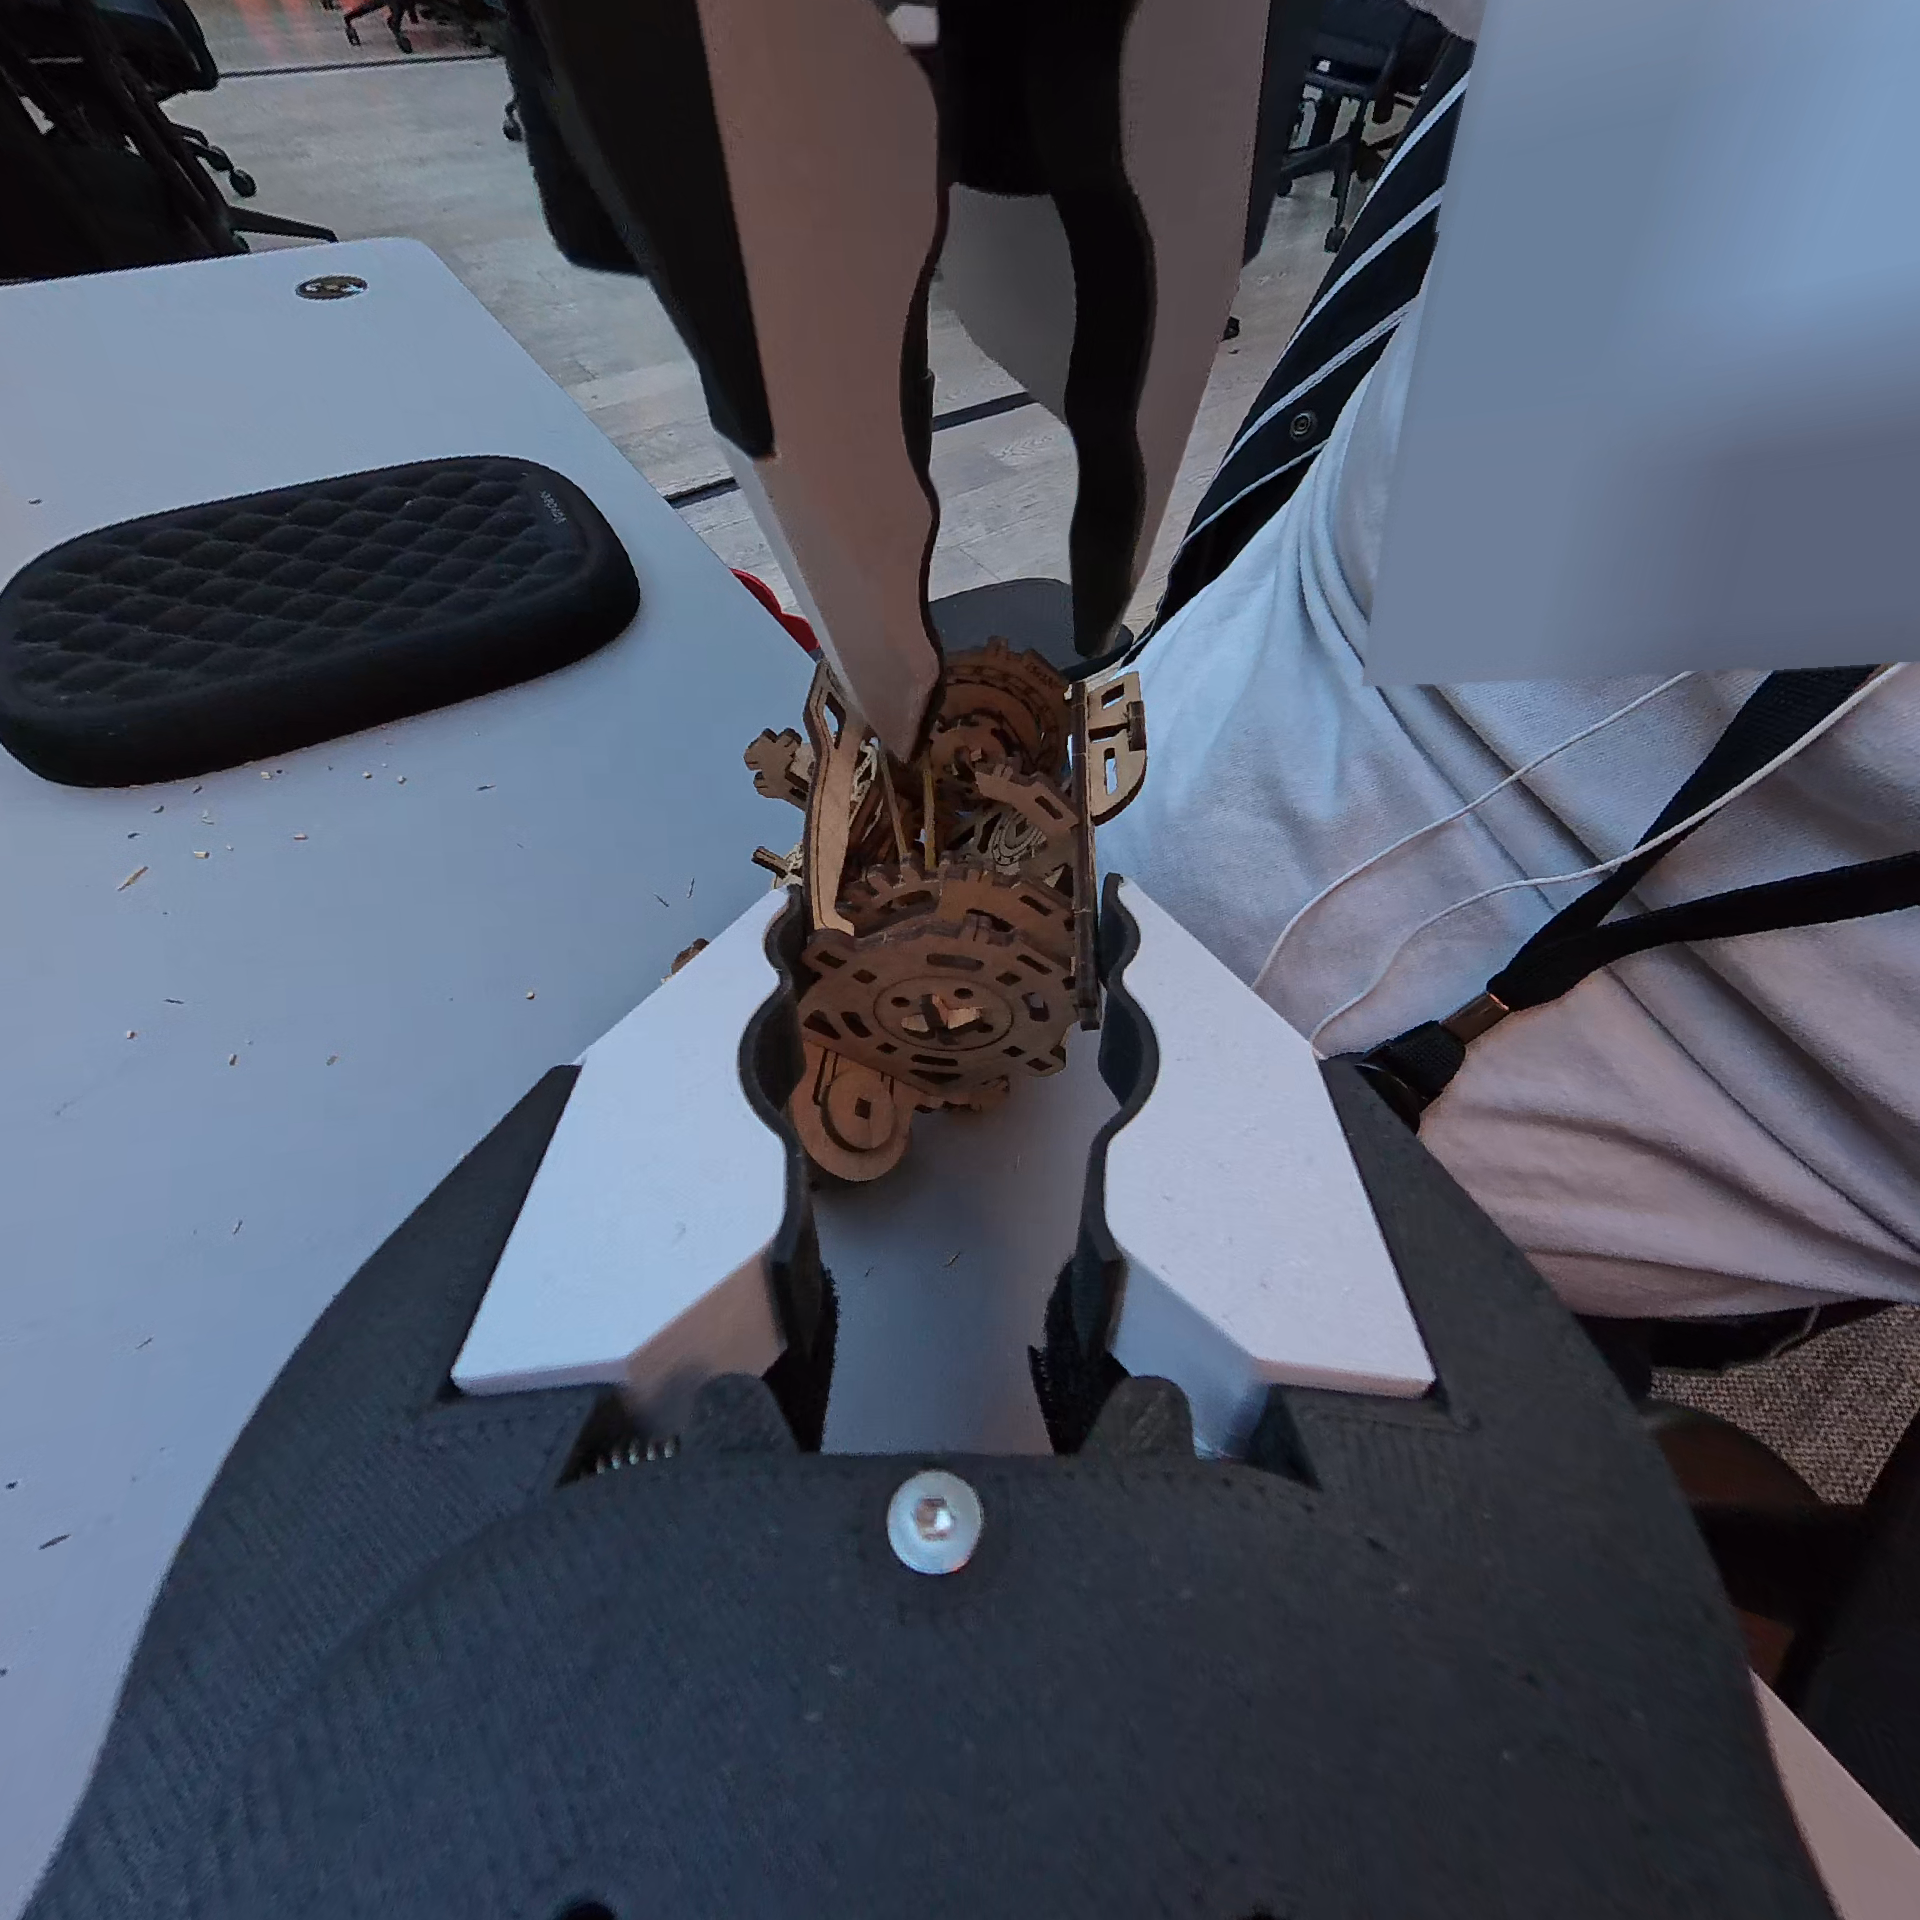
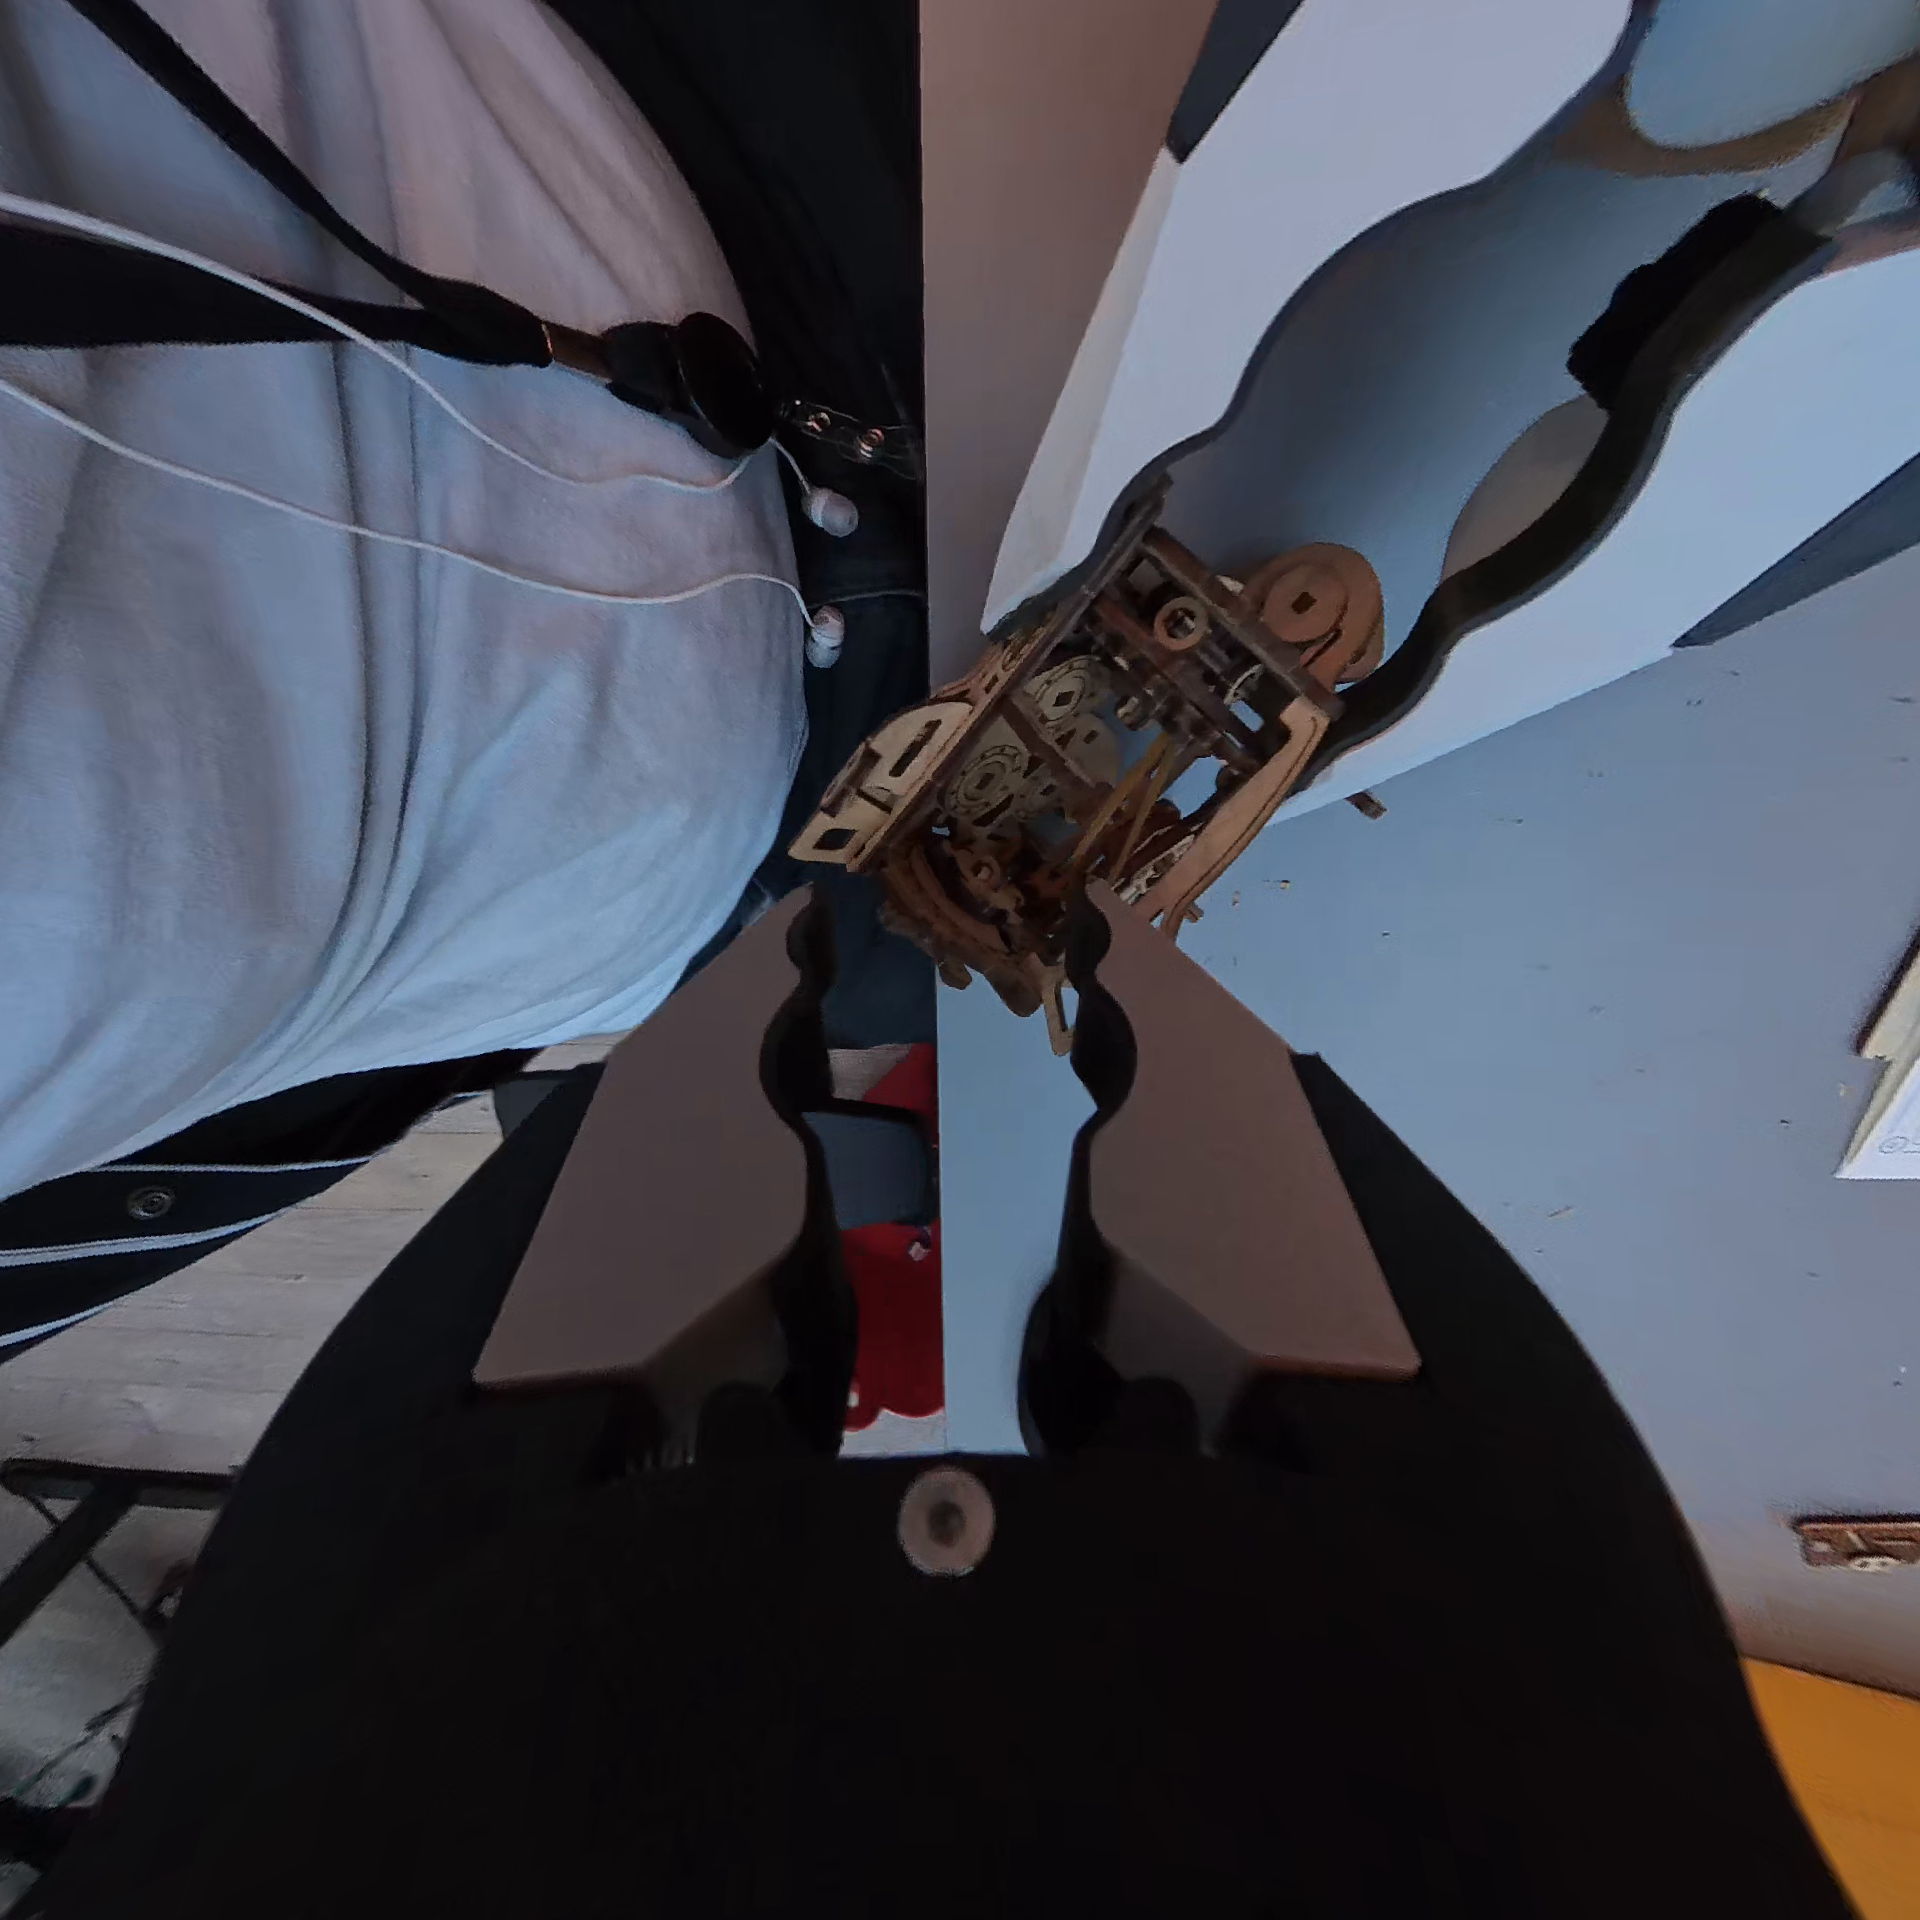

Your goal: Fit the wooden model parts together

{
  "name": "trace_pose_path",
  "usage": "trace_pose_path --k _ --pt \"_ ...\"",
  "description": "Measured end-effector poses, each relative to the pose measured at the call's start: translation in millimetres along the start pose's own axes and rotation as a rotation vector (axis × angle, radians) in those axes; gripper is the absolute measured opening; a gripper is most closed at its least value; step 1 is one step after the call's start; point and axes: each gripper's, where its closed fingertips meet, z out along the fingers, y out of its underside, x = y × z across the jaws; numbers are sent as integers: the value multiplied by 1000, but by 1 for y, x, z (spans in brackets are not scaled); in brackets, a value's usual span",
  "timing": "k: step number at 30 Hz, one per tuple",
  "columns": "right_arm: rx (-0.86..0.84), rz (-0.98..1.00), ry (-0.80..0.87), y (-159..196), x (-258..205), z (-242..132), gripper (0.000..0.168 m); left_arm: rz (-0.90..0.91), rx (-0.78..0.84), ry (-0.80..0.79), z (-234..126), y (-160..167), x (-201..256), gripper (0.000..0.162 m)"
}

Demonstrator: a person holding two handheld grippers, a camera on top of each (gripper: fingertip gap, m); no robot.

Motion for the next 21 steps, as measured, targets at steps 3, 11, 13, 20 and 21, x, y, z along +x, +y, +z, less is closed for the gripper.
trace_pose_path --k 3,11,13,20,21 --pt "31 88 -89 -4 -5 0 42 2 0 1 0 0 0 54" --pt "46 60 -96 -10 0 1 41 4 1 5 0 0 1 54" --pt "36 46 -88 -11 1 2 43 3 2 7 0 0 1 54" --pt "38 25 -60 -11 5 -2 43 -1 4 9 -1 0 1 54" --pt "39 16 -49 -10 6 -3 43 -1 4 10 -1 0 1 54"
